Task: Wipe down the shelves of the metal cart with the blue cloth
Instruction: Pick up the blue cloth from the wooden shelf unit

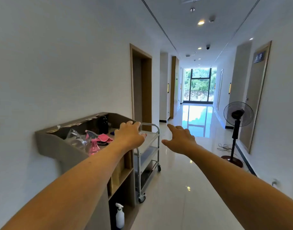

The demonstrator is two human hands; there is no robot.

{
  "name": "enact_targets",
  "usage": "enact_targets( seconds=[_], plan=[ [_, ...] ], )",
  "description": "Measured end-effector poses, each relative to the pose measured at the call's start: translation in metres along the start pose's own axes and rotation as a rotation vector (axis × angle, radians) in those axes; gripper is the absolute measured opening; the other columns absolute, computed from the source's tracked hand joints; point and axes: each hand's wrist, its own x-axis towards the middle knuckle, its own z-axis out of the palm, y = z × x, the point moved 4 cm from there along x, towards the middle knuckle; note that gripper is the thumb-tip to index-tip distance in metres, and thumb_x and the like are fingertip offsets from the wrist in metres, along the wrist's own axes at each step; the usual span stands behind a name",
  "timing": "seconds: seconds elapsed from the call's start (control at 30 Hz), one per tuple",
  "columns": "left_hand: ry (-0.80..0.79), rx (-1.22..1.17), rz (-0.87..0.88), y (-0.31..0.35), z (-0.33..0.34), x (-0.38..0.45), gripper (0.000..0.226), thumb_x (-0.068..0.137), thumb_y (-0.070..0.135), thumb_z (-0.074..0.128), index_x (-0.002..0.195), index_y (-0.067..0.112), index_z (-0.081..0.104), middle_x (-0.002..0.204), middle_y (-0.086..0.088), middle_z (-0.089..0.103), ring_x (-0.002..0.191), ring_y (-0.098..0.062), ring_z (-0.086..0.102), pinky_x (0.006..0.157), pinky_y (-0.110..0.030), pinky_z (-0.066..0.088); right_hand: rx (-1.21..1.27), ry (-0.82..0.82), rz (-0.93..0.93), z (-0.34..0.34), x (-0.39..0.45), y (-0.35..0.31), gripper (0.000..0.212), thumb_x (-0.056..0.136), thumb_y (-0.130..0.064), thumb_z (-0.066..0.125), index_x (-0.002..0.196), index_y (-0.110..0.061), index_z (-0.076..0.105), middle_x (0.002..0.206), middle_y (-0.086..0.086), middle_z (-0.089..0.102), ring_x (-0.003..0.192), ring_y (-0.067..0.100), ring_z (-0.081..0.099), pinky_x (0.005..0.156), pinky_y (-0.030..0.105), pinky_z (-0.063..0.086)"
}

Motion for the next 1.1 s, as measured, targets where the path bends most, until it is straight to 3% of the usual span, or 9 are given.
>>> enact_targets(
  seconds=[0.6,0.87,1.1],
  plan=[
    [-0.112,-0.024,-0.003,-0.124,0.109,0.269,0.064,0.085,0.064,0.053,0.142,0.035,0.045,0.145,-0.001,0.05,0.13,-0.029,0.045,0.1,-0.055,0.046,-0.018,-0.028,0.083,0.121,0.271,-0.029,0.076,0.091,-0.054,0.064,0.154,-0.031,0.028,0.156,0.004,0.038,0.138,0.034,0.038,0.109,0.053,0.037],
    [-0.096,-0.033,-0.014,-0.129,0.157,0.35,0.059,0.091,0.058,0.055,0.141,0.029,0.047,0.144,-0.004,0.05,0.13,-0.029,0.045,0.102,-0.051,0.044,0.01,-0.034,0.054,0.169,0.371,0.003,0.076,0.09,-0.055,0.065,0.153,-0.031,0.03,0.153,0.005,0.041,0.136,0.034,0.04,0.107,0.054,0.038],
    [-0.1,0.029,-0.081,-0.119,0.198,0.436,0.065,0.095,0.056,0.054,0.151,0.027,0.037,0.152,-0.005,0.042,0.138,-0.03,0.039,0.108,-0.052,0.041,0.036,-0.056,-0.024,0.206,0.489,0.046,0.079,0.088,-0.058,0.064,0.153,-0.032,0.029,0.156,0.006,0.038,0.139,0.037,0.037,0.109,0.059,0.037]
  ],
)
